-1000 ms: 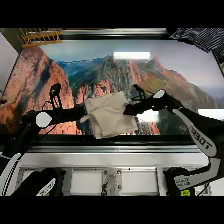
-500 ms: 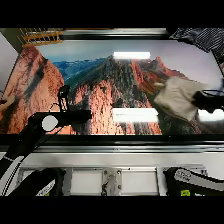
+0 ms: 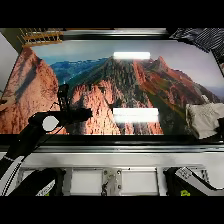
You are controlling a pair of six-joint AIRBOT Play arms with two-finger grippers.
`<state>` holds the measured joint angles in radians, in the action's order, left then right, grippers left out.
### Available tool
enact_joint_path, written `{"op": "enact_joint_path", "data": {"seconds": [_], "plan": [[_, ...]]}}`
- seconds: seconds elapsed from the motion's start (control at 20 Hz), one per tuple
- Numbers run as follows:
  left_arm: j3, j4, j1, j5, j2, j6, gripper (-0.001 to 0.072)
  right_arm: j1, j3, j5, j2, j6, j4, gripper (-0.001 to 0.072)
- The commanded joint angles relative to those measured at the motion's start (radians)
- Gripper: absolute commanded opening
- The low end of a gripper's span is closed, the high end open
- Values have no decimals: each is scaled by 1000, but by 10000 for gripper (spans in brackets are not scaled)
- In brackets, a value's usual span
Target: Fold the clothes and pants, and hang the long-sleeved shirts on hangers.
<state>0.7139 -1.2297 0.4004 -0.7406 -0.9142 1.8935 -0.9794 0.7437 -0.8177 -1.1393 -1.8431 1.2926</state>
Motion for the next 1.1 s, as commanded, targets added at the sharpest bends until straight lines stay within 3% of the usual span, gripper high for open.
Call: {"op": "enact_joint_path", "data": {"seconds": [0.0, 0.05, 0.1, 0.15, 0.2, 0.35, 0.45, 0.55, 0.75, 0.9, 1.05], "plan": [[0, 0, 1, 10, 0, 0, 4, -13, -104, 16, 52, -57, 38, 20], [0, -1, 1, 10, 0, 0, 4, -13, -106, 1, 52, -46, 48, 42], [0, -1, 1, 10, 0, 0, 4, -16, -104, -10, 55, 0, 60, 222], [0, -1, 1, 10, 0, 0, 4, -24, -97, -21, 60, 61, 77, 502], [0, -1, 1, 8, 0, 0, 4, -38, -78, -31, 69, 108, 113, 651], [0, -2, 1, 8, 0, 0, 4, -92, 17, -47, 124, 132, 238, 649], [0, -2, 1, 8, 0, 0, 4, -100, 67, -1, 177, 195, 230, 648], [-1, -2, 1, 8, 0, 0, 4, -65, 70, 53, 232, 341, 101, 648], [-1, -2, 1, 11, 0, 0, 4, 167, 49, 24, 264, 713, -362, 649], [-1, -2, 1, 11, 0, 0, 4, 439, 19, -63, 262, 838, -565, 649], [-1, -2, 1, 11, 0, 0, 4, 723, -2, -93, 262, 849, -573, 648]]}}
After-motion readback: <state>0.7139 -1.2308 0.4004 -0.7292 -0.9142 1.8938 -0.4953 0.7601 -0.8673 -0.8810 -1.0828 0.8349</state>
